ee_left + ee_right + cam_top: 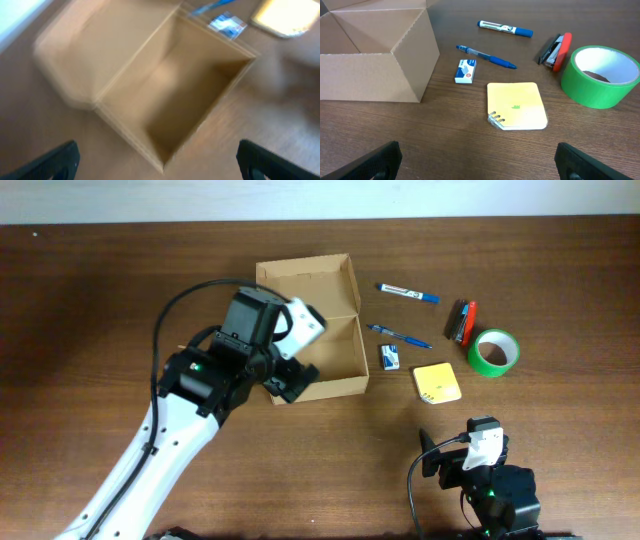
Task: Pack container
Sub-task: 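Push the box into place and release it with the left gripper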
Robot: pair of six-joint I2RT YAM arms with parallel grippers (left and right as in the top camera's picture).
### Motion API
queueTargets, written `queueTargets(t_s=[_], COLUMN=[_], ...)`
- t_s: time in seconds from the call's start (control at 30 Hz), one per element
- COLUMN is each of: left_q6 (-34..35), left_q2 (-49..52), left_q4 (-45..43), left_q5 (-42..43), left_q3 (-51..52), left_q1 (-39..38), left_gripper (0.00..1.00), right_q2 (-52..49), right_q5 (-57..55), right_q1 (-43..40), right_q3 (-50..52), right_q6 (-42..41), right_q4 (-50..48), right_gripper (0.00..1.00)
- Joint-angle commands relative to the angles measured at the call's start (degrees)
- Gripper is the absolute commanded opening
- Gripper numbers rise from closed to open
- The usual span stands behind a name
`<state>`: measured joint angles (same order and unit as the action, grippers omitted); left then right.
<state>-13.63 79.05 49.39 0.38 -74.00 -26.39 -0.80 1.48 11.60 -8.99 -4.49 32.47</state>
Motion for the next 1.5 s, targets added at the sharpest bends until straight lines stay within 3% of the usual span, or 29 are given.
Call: queueTargets(t_s=[0.0, 0.1, 0.7, 0.77, 0.87, 0.9, 0.97, 1.1, 1.47], left_q6=[23.7, 29.1, 35.0, 35.0, 35.0, 35.0, 35.0, 35.0, 34.6], left_q2=[1.3, 2.2, 17.3, 18.6, 19.5, 19.6, 19.6, 19.6, 19.6], left_q4=[1.6, 1.2, -8.5, -9.2, -10.4, -10.7, -11.0, -11.0, -11.0], left_q5=[-7.7, -7.8, -8.2, -8.4, -8.9, -8.9, -8.8, -8.9, -12.5], left_q3=[0.5, 2.4, 7.4, 7.4, 7.4, 7.4, 7.4, 7.4, 7.4], left_q1=[2.5, 3.5, 3.7, 3.7, 3.7, 3.7, 3.7, 3.7, 3.7], left_gripper=[1.0, 1.0, 0.99, 0.72, 0.41, 0.36, 0.31, 0.13, 0.05], right_q2=[0.7, 0.7, 0.7, 0.7, 0.7, 0.7, 0.7, 0.7, 0.7], right_q5=[-0.7, -0.7, -0.7, -0.7, -0.7, -0.7, -0.7, -0.7, -0.7], right_q1=[0.0, 0.0, 0.0, 0.0, 0.0, 0.0, 0.0, 0.0, 0.0], right_q3=[0.4, 0.4, 0.4, 0.4, 0.4, 0.4, 0.4, 0.4, 0.4], right_q6=[0.0, 0.0, 0.0, 0.0, 0.0, 0.0, 0.0, 0.0, 0.0], right_q4=[-0.2, -0.2, -0.2, -0.2, -0.2, -0.2, -0.2, -0.2, -0.2], right_gripper=[0.99, 0.99, 0.99, 0.99, 0.99, 0.99, 0.99, 0.99, 0.99])
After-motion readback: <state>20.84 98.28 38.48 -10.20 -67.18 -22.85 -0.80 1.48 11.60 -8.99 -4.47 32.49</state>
